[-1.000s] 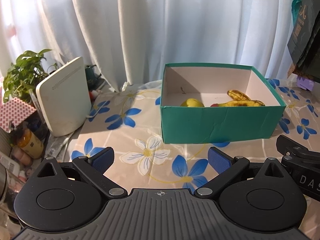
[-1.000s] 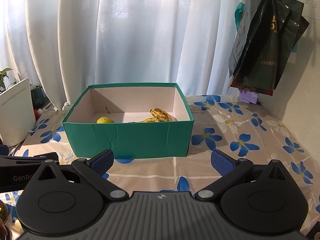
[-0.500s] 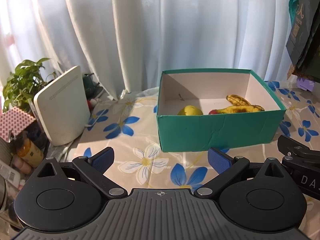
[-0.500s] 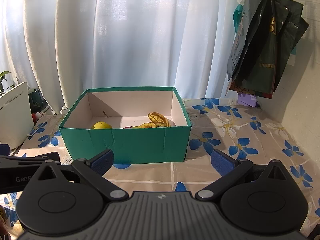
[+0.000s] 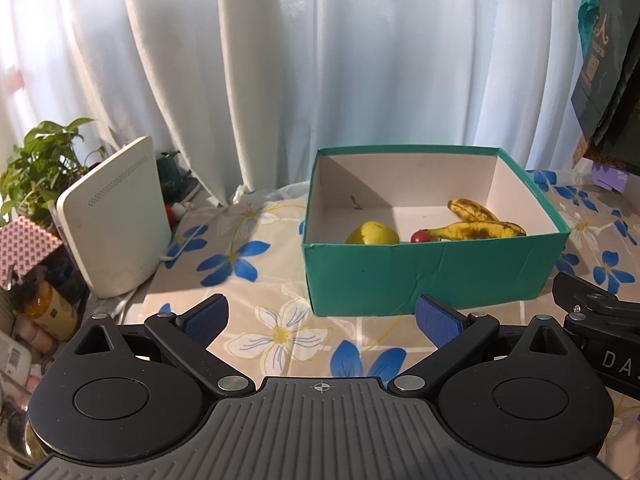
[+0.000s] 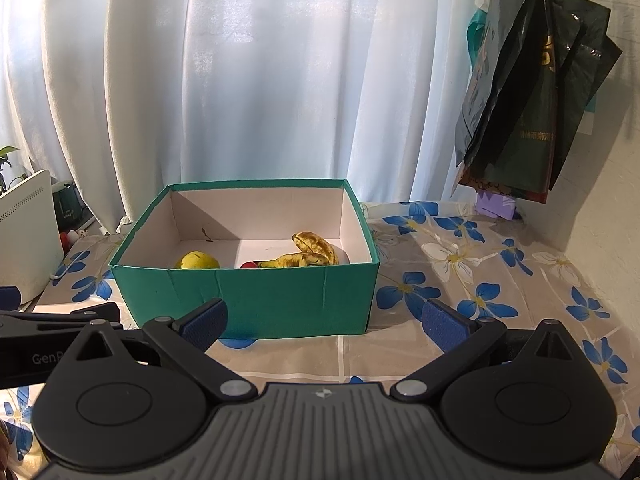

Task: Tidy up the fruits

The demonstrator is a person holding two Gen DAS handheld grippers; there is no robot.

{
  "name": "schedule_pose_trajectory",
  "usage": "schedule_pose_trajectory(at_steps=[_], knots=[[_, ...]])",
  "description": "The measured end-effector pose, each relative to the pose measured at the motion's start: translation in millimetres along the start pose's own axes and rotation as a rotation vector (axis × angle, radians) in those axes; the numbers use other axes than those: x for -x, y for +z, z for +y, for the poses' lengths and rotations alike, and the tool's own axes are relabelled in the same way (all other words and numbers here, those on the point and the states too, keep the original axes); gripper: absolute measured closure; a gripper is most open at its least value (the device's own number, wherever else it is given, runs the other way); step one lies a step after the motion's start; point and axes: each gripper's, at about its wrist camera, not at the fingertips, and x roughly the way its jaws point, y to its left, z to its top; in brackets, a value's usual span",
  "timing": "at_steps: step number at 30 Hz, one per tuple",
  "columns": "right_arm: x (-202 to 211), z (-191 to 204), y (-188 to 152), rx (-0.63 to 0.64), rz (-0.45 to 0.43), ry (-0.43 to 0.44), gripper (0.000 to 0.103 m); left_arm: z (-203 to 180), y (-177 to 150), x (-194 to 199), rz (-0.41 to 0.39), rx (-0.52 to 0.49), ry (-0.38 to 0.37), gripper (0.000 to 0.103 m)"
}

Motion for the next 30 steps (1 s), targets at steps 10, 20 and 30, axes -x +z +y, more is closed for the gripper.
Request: schedule_pose_trajectory(at_steps=[10, 20, 30], knots=[[-4, -1, 2, 0.003, -0.001, 0.004, 0.000, -2, 4, -4, -0.006, -0.005, 0.003, 0.001], [-7, -2, 3, 0.006, 0.001, 0.007, 0.000, -6, 7, -9, -0.005, -0.011, 0.006, 0.001], [-10, -3, 5, 0.004, 0.001, 0.010, 0.000, -4, 8, -11, 0.000, -0.009, 0.001, 0.001]])
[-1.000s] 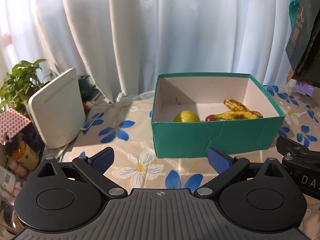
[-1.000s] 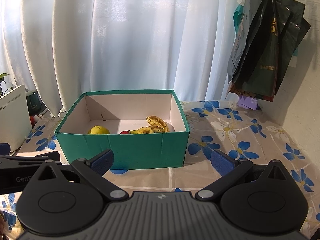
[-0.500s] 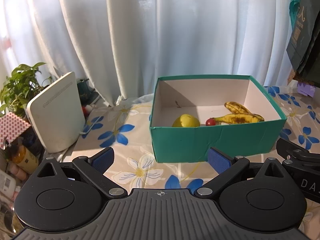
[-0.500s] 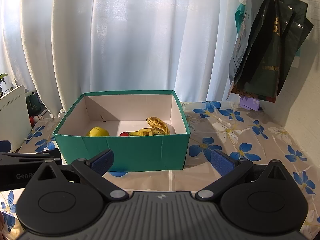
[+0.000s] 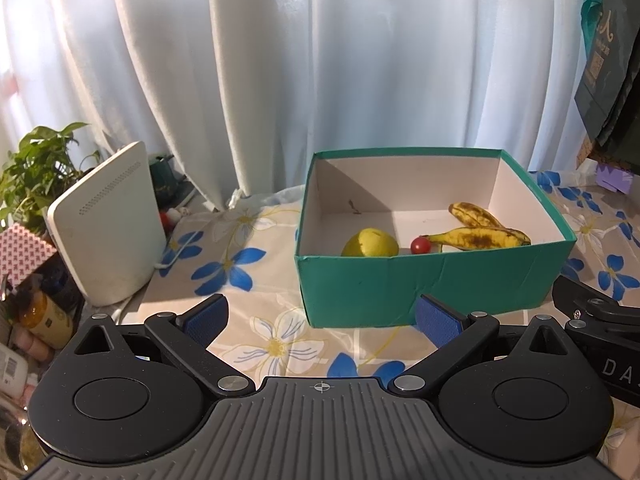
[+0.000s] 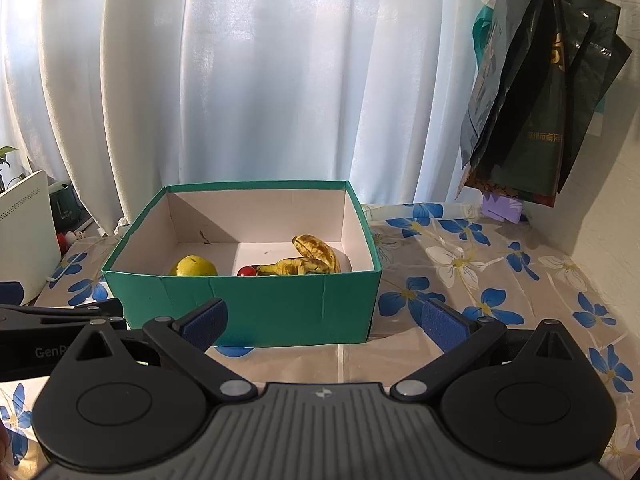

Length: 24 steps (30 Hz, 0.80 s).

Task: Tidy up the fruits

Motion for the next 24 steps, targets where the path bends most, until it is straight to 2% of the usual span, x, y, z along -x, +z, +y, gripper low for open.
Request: schedule_pose_trajectory(at_steps=[24], knots=[[-3.8, -2.0, 3.8, -0.003, -0.002, -0.003, 0.000, -2.9, 2.4, -4.6, 0.006, 0.004, -0.016, 0.001]])
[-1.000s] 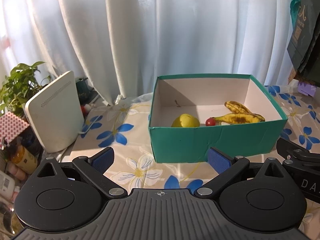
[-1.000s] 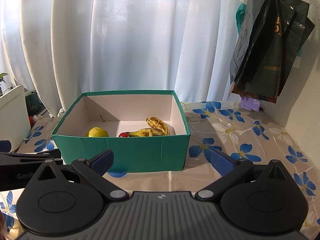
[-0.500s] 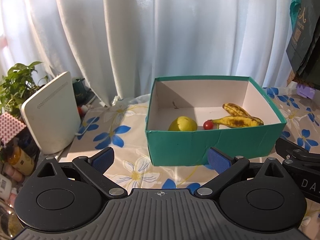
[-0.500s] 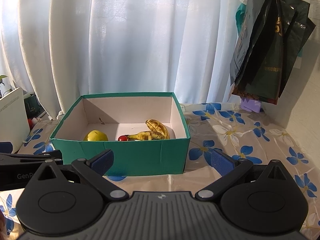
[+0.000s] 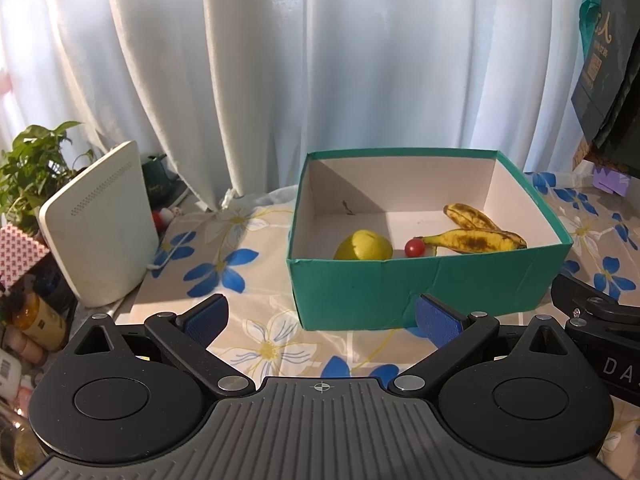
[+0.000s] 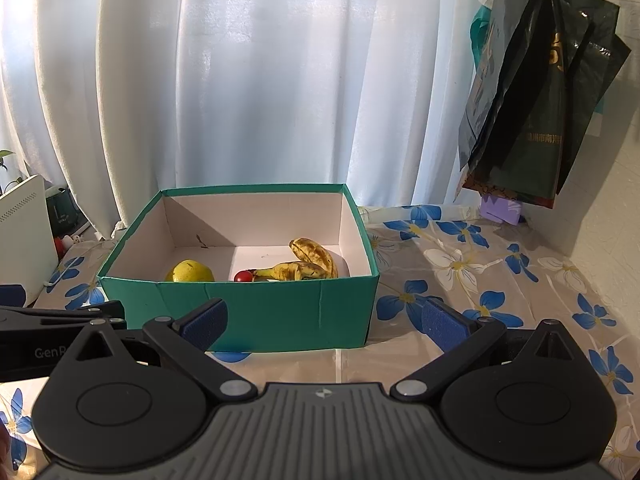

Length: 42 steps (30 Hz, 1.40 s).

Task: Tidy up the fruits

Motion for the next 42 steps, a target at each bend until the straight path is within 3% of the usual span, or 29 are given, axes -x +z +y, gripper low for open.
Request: schedule_pose_trajectory(at_steps=[42], knots=[[-8.2, -0.9, 0.0, 0.006, 0.007, -0.005, 0.000, -4.0, -0.3, -9.5, 0.017, -0.015, -0.003, 0.001]])
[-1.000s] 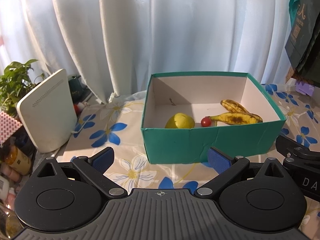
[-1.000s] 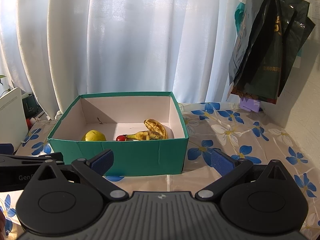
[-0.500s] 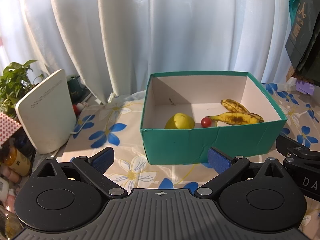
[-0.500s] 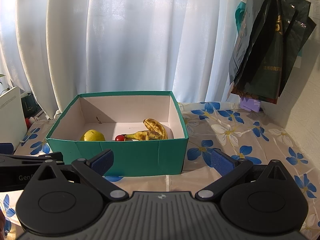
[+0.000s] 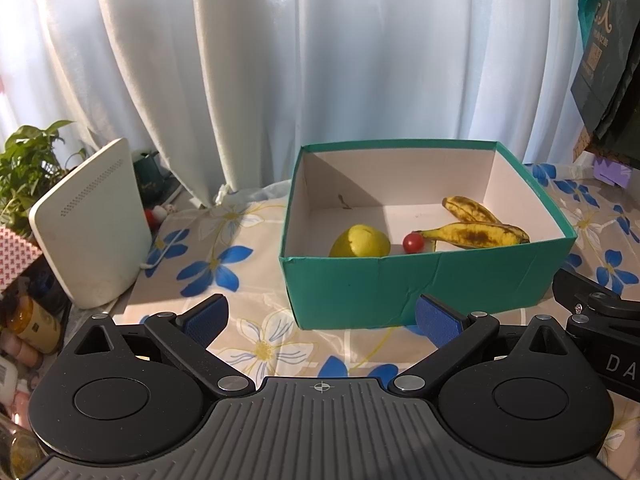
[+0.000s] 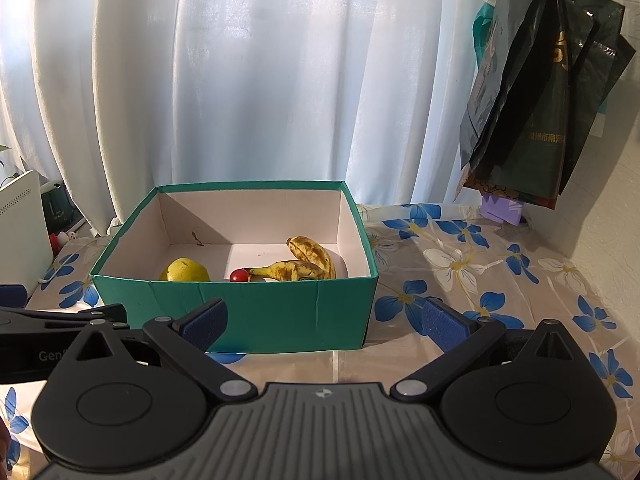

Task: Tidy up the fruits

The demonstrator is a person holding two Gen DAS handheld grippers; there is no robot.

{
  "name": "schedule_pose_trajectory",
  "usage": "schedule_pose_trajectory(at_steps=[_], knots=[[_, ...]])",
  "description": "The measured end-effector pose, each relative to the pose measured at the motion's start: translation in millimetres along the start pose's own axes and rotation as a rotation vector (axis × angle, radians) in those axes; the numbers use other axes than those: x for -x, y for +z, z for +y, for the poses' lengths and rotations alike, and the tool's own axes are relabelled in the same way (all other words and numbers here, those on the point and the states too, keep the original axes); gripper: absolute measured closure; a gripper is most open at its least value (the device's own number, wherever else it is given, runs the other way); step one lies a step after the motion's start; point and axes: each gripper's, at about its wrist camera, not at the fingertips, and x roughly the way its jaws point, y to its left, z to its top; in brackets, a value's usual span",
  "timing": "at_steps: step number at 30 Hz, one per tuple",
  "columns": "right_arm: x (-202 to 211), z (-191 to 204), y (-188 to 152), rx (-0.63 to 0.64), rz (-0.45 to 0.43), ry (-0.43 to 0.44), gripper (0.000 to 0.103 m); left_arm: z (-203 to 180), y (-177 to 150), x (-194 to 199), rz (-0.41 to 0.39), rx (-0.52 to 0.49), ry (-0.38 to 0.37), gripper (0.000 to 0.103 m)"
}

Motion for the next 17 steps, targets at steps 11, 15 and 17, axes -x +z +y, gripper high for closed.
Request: schedule_pose_trajectory(at_steps=[11, 15, 17], knots=[[-0.4, 0.3, -0.8, 0.001, 0.003, -0.001, 0.000, -0.6, -0.7, 0.8, -0.010, -0.015, 0.009, 0.001], [-0.6, 0.3, -1.7, 0.002, 0.003, 0.000, 0.000, -0.8, -0.6, 1.3, -0.023, -0.023, 0.017, 0.001], [-0.5, -0.2, -2.1, 0.001, 0.003, 0.001, 0.000, -1.3, -0.4, 1.0, -0.020, -0.025, 0.015, 0.001]])
